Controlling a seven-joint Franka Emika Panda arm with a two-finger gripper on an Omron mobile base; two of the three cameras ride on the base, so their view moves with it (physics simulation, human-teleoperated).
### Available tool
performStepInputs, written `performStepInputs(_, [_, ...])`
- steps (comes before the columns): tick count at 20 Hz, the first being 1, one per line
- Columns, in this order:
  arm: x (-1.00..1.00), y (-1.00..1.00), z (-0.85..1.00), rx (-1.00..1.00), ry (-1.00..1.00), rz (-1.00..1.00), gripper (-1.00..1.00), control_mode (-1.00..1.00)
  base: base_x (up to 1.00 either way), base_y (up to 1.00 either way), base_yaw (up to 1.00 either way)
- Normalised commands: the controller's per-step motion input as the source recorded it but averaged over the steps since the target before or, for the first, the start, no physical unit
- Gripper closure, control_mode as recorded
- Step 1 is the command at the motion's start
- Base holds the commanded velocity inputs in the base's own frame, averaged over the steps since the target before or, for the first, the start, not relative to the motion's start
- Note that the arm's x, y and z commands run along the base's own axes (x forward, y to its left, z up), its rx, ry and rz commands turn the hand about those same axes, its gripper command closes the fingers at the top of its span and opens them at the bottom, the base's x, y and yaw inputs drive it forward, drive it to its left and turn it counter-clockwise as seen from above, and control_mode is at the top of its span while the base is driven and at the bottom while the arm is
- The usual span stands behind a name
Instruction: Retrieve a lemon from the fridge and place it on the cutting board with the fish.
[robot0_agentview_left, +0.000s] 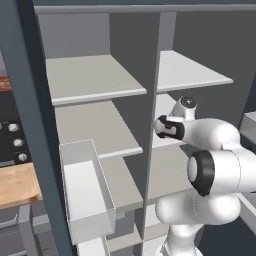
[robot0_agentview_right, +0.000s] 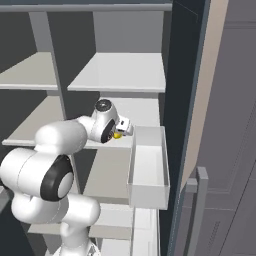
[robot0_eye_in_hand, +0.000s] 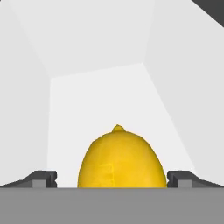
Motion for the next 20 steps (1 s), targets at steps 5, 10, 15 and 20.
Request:
performStepInputs(5, [0.0,0.0,-0.15,0.0,0.0,0.0,-1.0,-1.0,0.0,0.0,0.0])
performStepInputs(10, [0.0,0.0,-0.04,0.0,0.0,0.0,-1.0,-1.0,0.0,0.0,0.0])
performStepInputs(15, [0.0,0.0,0.0,0.0,0.0,0.0,-1.0,-1.0,0.0,0.0,0.0])
performStepInputs(20, [0.0,-0.01,-0.01,0.0,0.0,0.0,-1.0,-1.0,0.0,0.0,0.0])
